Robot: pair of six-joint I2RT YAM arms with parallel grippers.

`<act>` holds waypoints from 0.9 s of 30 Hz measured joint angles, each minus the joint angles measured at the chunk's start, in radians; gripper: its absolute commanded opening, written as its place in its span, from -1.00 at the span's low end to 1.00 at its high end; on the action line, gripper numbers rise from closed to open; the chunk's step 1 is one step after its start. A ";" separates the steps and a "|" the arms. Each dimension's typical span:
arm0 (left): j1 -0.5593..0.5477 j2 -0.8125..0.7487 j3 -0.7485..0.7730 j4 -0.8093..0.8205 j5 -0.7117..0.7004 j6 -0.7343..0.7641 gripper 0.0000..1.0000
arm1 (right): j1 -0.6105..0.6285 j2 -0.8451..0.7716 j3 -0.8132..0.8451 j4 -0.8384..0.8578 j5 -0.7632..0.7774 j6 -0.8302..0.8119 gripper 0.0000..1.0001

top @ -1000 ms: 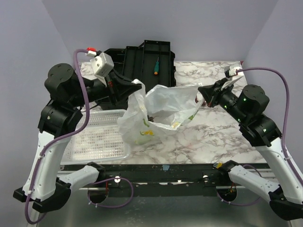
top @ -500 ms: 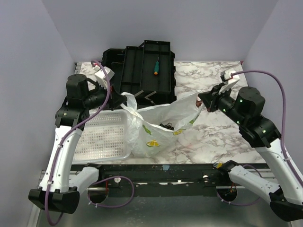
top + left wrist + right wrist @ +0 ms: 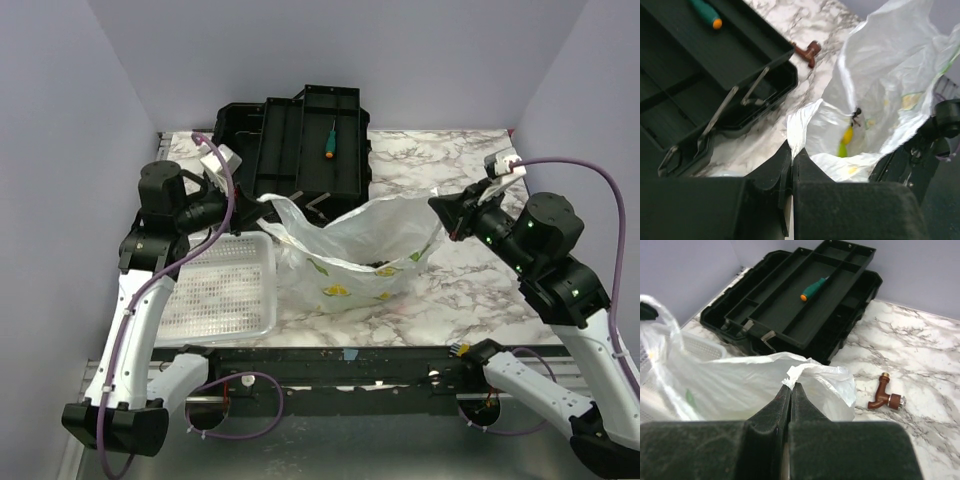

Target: Place the fake fruits into the plastic bag and tie a complex knot

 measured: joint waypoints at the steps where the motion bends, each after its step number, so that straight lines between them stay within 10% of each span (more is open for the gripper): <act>1: 0.000 -0.002 -0.024 0.000 -0.011 0.008 -1.00 | -0.005 0.008 0.000 0.000 0.000 -0.002 -0.99; 7: 0.004 0.066 -0.015 -0.081 -0.191 0.178 -0.96 | -0.013 0.058 0.000 0.000 -0.015 -0.031 -0.99; 13: 0.004 0.121 0.026 -0.199 -0.298 0.389 0.93 | -0.013 0.095 0.000 -0.001 -0.099 -0.085 -0.99; 20: -0.024 -0.026 0.146 -0.161 -0.023 0.512 0.97 | -0.013 0.125 0.003 0.003 -0.249 -0.093 -0.99; 27: -0.323 0.017 0.183 0.122 0.032 0.462 0.97 | -0.013 0.127 0.004 0.058 -0.319 -0.027 -0.90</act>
